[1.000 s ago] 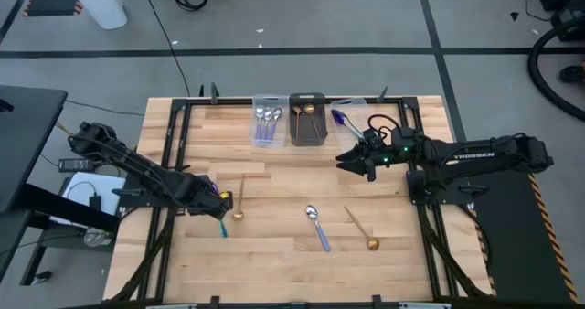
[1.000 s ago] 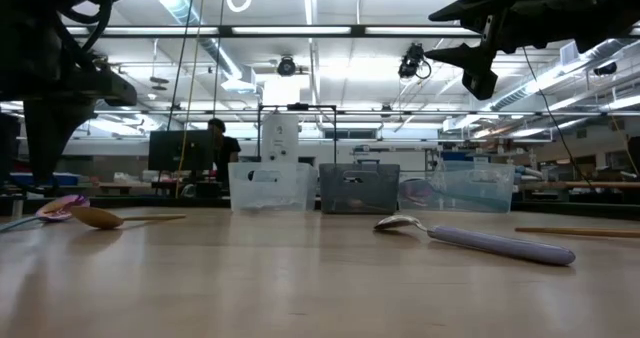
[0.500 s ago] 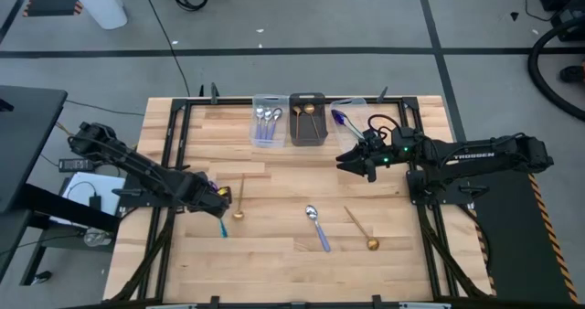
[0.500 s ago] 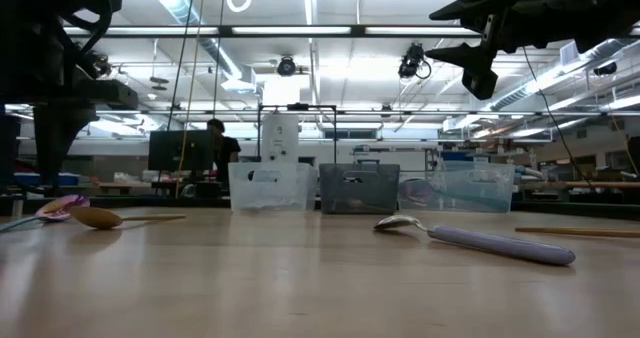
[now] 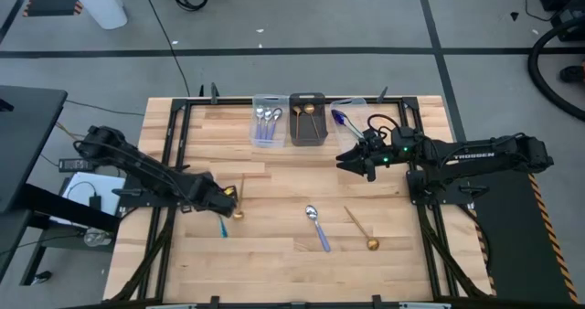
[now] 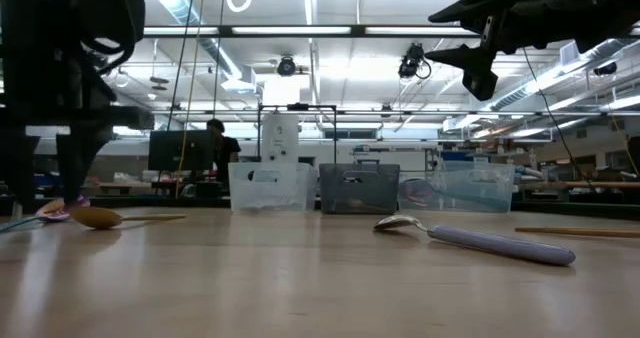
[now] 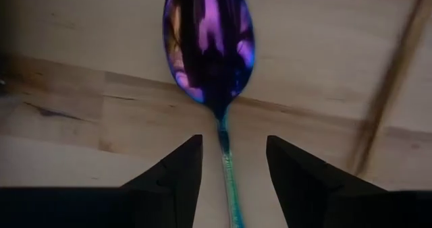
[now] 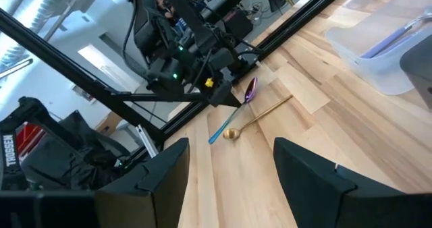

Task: Sort silverware by color (type)
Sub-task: Put the blue spoon into the right transparent bin

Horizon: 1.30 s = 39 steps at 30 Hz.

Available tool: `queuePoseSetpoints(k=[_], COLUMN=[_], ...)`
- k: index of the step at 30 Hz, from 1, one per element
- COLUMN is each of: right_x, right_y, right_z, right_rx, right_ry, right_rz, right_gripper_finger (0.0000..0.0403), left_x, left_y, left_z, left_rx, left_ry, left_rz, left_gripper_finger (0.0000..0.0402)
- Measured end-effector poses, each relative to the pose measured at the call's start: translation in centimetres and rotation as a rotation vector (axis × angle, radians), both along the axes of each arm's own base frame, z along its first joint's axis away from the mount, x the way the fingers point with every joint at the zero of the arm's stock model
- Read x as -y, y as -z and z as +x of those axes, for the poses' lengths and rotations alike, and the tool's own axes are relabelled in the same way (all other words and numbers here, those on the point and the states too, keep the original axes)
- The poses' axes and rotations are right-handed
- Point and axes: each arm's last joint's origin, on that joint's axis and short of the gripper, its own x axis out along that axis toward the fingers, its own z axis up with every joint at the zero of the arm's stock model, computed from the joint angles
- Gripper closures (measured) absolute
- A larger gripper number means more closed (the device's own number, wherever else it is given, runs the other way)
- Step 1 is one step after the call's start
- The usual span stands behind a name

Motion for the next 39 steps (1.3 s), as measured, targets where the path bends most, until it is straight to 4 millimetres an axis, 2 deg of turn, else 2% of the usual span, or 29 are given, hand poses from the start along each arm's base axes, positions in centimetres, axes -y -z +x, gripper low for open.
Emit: queuePoseSetpoints(k=[6,12,26,34,39], right_x=[0.0,0.0,0.0,0.0,0.0], right_y=[0.0,0.1,0.1,0.1,0.2], right_z=[0.0,0.0,0.0,0.0,0.0], right_rx=[-0.005,-0.008,-0.011,-0.01,-0.016], right_ry=[-0.002,-0.004,-0.002,-0.005,-0.005], right_rz=[0.012,0.017,-0.002,-0.008,-0.008], right_gripper_finger=[0.0178,0.0178,0.0178,0.0178,0.0178], left_x=[0.4,0.6,0.7,0.7,0.8], left_y=[1.2,1.7,1.7,1.7,1.4], left_z=[0.3,0.5,0.7,0.9,1.6], left_rx=[-0.073,-0.091,-0.075,-0.058,0.05], left_ry=[0.006,0.01,0.043,0.066,0.111], left_rz=[-0.039,-0.053,-0.064,-0.061,-0.029], left_gripper_finger=[0.023,0.0235,0.0386,0.0388,0.0388])
